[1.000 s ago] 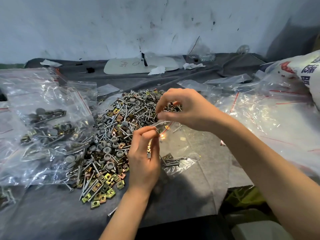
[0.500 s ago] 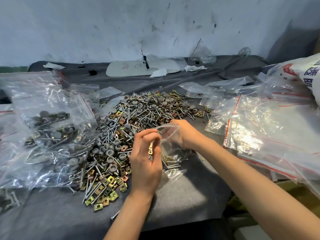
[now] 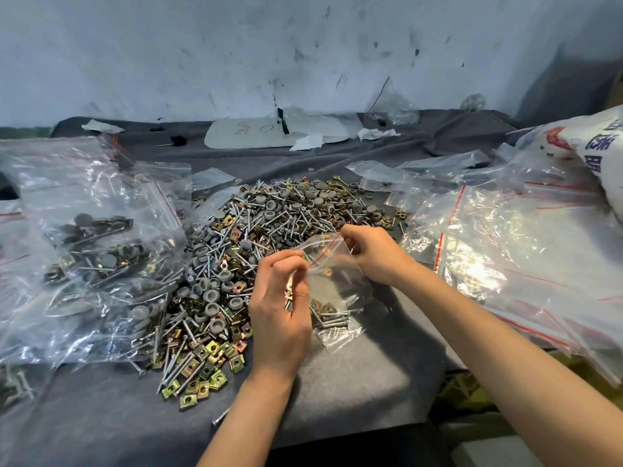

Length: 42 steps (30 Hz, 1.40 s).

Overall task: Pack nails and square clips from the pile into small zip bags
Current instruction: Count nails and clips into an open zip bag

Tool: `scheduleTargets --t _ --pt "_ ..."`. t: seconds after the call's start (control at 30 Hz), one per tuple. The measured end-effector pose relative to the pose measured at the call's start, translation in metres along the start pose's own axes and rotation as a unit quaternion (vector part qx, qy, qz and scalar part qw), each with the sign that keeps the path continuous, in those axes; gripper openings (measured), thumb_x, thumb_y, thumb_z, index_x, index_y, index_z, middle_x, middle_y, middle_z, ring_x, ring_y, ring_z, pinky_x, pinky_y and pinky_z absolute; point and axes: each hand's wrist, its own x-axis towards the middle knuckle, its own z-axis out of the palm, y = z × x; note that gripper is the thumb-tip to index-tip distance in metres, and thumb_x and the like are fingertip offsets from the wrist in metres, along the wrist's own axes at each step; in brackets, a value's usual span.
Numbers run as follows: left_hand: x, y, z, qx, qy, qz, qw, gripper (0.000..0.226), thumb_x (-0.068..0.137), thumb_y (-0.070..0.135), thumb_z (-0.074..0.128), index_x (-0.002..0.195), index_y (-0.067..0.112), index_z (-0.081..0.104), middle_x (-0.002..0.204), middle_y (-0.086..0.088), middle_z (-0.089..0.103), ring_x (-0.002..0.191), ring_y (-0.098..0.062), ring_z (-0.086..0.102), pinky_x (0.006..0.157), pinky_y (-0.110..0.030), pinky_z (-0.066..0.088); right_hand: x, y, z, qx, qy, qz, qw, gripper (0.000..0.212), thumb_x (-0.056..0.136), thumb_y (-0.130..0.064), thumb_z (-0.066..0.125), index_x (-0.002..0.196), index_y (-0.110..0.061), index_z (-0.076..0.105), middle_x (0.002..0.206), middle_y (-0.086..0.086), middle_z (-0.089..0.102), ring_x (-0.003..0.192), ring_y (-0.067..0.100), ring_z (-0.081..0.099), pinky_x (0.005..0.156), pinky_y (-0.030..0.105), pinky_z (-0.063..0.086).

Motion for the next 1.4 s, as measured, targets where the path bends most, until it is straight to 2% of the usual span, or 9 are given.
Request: scheduleTargets --t 0.13,0.3,0.43,0.57,0.77,0.93,1.07,1.23,1.4 --pt "0.000 0.000 0.000 0.004 -0.002 0.006 1.000 0.016 0.087 0.016 0.047 0.100 0.021 0.054 0.108 -0.002 0.057 0.096 -0.014 0.058 0.080 -0.039 0.053 -0.004 -0.002 0.011 -0.023 -0.029 -0.030 0.999 0.013 0.085 -0.028 0.071 0.077 -0.018 0.068 0.093 0.011 0.060 0.079 0.021 0.052 0.074 0.036 0.044" --pt "0.000 0.000 0.000 0.008 -0.006 0.004 1.000 0.016 0.088 0.017 0.046 0.101 0.021 0.054 0.108 -0.004 0.056 0.096 -0.017 0.058 0.081 -0.041 0.053 0.000 -0.007 0.015 -0.046 -0.006 -0.013 0.999 0.023 0.088 -0.020 0.068 0.070 -0.008 0.060 0.089 0.010 0.059 0.075 0.021 0.052 0.069 0.034 0.044" --pt "0.000 0.000 0.000 0.011 -0.010 0.002 1.000 0.015 0.088 0.018 0.046 0.101 0.021 0.054 0.109 -0.003 0.056 0.097 -0.016 0.058 0.082 -0.040 0.053 -0.002 -0.013 -0.005 0.082 0.061 0.023 0.994 0.019 0.083 -0.005 0.068 0.074 -0.019 0.058 0.071 -0.009 0.057 0.064 0.003 0.052 0.062 0.019 0.040" --pt "0.001 0.000 0.001 0.015 -0.014 0.012 1.000 0.015 0.088 0.017 0.047 0.101 0.020 0.055 0.111 -0.004 0.056 0.099 -0.018 0.058 0.082 -0.042 0.052 -0.012 -0.047 -0.041 0.271 0.101 -0.088 0.953 0.008 0.082 -0.008 0.072 0.083 -0.014 0.066 0.080 0.008 0.070 0.071 0.016 0.063 0.068 0.029 0.050" --pt "0.001 -0.001 0.000 0.017 0.003 0.034 0.999 0.011 0.093 0.016 0.050 0.102 0.017 0.055 0.109 -0.004 0.057 0.099 -0.018 0.059 0.078 -0.045 0.052 -0.019 -0.072 -0.056 0.063 -0.006 -0.167 0.984 0.010 0.076 -0.020 0.079 0.080 -0.023 0.070 0.069 -0.017 0.061 0.066 -0.002 0.052 0.062 0.010 0.038" --pt "0.000 0.001 -0.001 0.005 -0.005 0.013 1.000 0.015 0.087 0.014 0.048 0.100 0.018 0.055 0.110 -0.004 0.056 0.101 -0.015 0.057 0.084 -0.041 0.052 0.004 -0.049 -0.047 0.131 0.154 -0.061 0.977 0.006 0.084 -0.014 0.070 0.080 -0.019 0.069 0.072 -0.010 0.064 0.065 0.000 0.056 0.065 0.019 0.045" --pt "0.000 0.001 0.000 0.000 -0.002 0.005 1.000 0.017 0.087 0.016 0.047 0.100 0.021 0.055 0.110 -0.002 0.056 0.099 -0.015 0.057 0.083 -0.036 0.052 0.018 -0.020 -0.006 -0.004 0.050 0.044 0.998 0.011 0.089 -0.012 0.064 0.097 -0.011 0.070 0.092 0.003 0.069 0.068 0.003 0.055 0.058 0.011 0.042" --pt "0.000 0.002 -0.001 0.000 -0.004 0.003 1.000 0.016 0.087 0.017 0.047 0.100 0.021 0.055 0.111 -0.003 0.056 0.098 -0.015 0.057 0.083 -0.031 0.051 0.017 -0.008 0.027 -0.052 0.041 0.054 0.996 0.018 0.088 -0.016 0.060 0.098 -0.003 0.067 0.099 0.015 0.069 0.093 0.035 0.063 0.084 0.044 0.051" --pt "0.001 0.000 0.000 0.009 -0.002 0.001 1.000 0.016 0.087 0.018 0.047 0.101 0.021 0.054 0.111 -0.004 0.056 0.098 -0.017 0.058 0.082 -0.034 0.052 0.020 -0.011 0.025 -0.030 0.042 0.056 0.997 0.030 0.087 -0.014 0.062 0.115 -0.002 0.062 0.115 0.018 0.065 0.106 0.035 0.059 0.093 0.045 0.047"
